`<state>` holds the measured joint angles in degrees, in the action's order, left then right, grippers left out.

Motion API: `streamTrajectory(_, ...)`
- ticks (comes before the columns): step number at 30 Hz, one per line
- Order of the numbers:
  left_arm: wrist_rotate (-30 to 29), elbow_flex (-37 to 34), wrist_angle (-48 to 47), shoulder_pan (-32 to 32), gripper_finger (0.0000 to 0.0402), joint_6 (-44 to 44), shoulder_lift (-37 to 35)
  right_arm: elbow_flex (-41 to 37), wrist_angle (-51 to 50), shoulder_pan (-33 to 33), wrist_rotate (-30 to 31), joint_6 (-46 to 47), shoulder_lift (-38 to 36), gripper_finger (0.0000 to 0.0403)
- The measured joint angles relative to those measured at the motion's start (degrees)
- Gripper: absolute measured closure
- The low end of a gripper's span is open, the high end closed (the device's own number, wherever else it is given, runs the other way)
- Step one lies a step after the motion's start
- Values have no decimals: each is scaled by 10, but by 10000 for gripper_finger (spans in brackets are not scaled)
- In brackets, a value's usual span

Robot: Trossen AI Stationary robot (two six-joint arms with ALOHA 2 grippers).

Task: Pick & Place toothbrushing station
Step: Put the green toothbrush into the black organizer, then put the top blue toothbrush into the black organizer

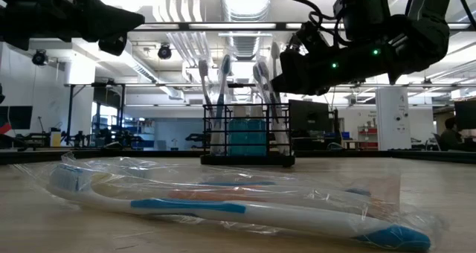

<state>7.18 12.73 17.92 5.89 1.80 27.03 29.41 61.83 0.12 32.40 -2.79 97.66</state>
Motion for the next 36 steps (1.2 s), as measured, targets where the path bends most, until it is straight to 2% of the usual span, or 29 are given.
streamTrajectory(14, 0, 0, 1, 0, 396, -1, 0, -6, 4, 1, 5, 30, 26, 375)
streamTrajectory(28, 0, 1, 1, 0, 394, -4, -2, -4, -3, 2, -28, 60, -7, 214)
streamTrajectory(36, 0, 1, 1, 0, 398, -5, -2, -9, -26, 4, -29, 52, -66, 169)
